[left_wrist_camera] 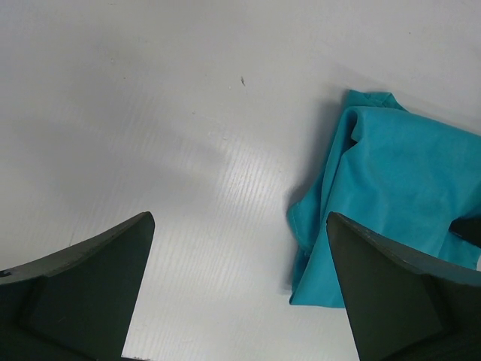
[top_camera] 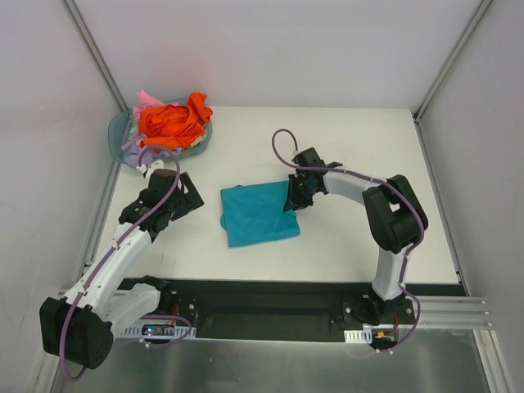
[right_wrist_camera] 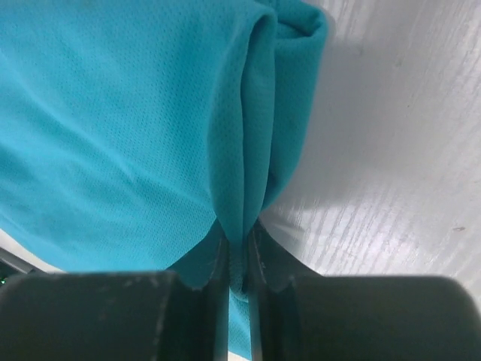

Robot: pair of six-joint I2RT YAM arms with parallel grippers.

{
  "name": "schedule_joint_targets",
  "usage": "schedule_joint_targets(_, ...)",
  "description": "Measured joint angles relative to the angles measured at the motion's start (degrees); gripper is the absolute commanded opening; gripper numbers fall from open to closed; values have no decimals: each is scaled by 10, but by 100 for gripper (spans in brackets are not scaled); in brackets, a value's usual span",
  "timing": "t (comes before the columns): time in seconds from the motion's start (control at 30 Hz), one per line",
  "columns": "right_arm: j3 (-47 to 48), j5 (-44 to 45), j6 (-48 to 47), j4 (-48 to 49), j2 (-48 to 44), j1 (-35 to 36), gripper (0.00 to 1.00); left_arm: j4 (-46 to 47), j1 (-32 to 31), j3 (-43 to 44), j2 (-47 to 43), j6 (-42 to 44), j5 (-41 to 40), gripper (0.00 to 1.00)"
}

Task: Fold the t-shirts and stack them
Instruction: Put the neatly folded tshirt into the corner of the board with the right arm

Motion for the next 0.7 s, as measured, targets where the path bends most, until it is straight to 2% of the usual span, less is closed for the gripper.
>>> schedule_joint_targets(0.07,0,2,5,1,0,0,1,0,0,1,0,0,0,99)
schedule_joint_targets(0.23,-22,25,-16,-21,-31,-16,1,0,0,8,0,4,-1,99)
schedule_joint_targets(0.43,-27,71,-79,-79,-61,-158,1,1,0,20,9,5,-16,99)
schedule_joint_targets(0.57,86,103,-113,-130,6,-269,1,2,0,24,27,5,-28,99)
schedule_joint_targets(0.7,242,105,-134,-163,110,-326,1,2,0,39,54,5,-31,99)
